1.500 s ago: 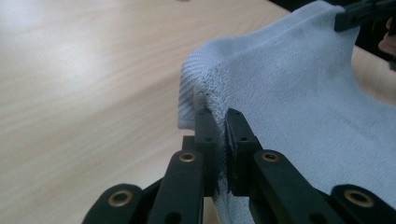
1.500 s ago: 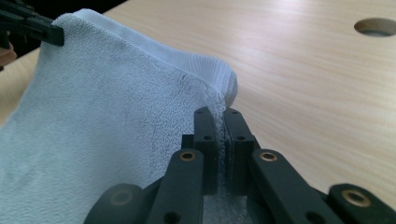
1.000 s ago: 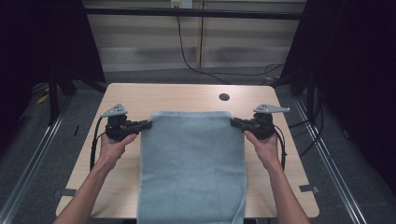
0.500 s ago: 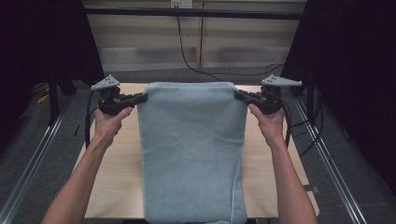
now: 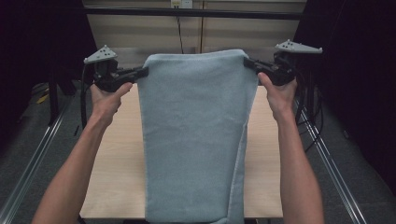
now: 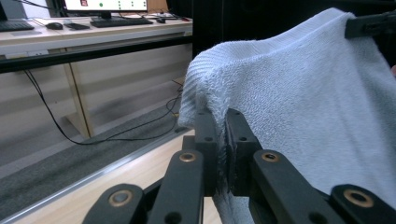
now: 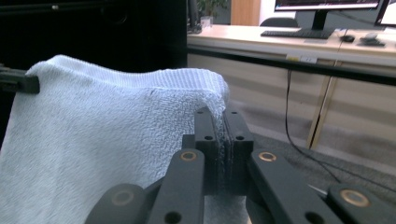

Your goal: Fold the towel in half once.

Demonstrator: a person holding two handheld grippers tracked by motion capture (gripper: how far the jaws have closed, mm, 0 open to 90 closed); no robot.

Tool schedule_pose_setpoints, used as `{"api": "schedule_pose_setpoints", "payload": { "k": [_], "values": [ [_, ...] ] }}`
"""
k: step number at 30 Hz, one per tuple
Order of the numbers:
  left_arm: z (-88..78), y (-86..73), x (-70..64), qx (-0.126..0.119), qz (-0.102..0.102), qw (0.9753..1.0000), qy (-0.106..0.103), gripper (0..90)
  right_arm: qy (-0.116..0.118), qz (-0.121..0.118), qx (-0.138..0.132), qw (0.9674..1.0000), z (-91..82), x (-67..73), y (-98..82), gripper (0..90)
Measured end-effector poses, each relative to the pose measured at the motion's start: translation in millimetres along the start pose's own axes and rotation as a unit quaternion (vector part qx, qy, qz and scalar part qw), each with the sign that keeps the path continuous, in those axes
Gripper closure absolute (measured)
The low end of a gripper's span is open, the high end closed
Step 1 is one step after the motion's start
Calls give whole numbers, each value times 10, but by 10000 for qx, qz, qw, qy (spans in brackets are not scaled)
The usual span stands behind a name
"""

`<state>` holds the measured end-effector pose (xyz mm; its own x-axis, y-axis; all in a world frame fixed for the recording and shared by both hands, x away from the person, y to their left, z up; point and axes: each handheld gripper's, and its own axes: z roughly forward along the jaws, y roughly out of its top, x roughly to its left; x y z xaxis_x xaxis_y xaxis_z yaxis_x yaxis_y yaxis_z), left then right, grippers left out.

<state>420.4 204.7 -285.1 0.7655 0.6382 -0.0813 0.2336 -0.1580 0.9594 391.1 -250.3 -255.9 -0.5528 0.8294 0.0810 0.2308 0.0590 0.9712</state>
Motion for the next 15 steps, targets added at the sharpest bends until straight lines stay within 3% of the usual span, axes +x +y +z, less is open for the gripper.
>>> {"api": "schedule_pose_setpoints", "payload": {
  "k": [9, 15],
  "values": [
    [-84, -803, -170, 495, -105, 9981, -363, 854, 580, 152, 457, 9972, -165, 253, -837, 866],
    [-282, -1282, -400, 794, -237, 9941, -706, 854, 895, -61, 886, 9920, -373, 553, -1216, 867]
  ]
}}
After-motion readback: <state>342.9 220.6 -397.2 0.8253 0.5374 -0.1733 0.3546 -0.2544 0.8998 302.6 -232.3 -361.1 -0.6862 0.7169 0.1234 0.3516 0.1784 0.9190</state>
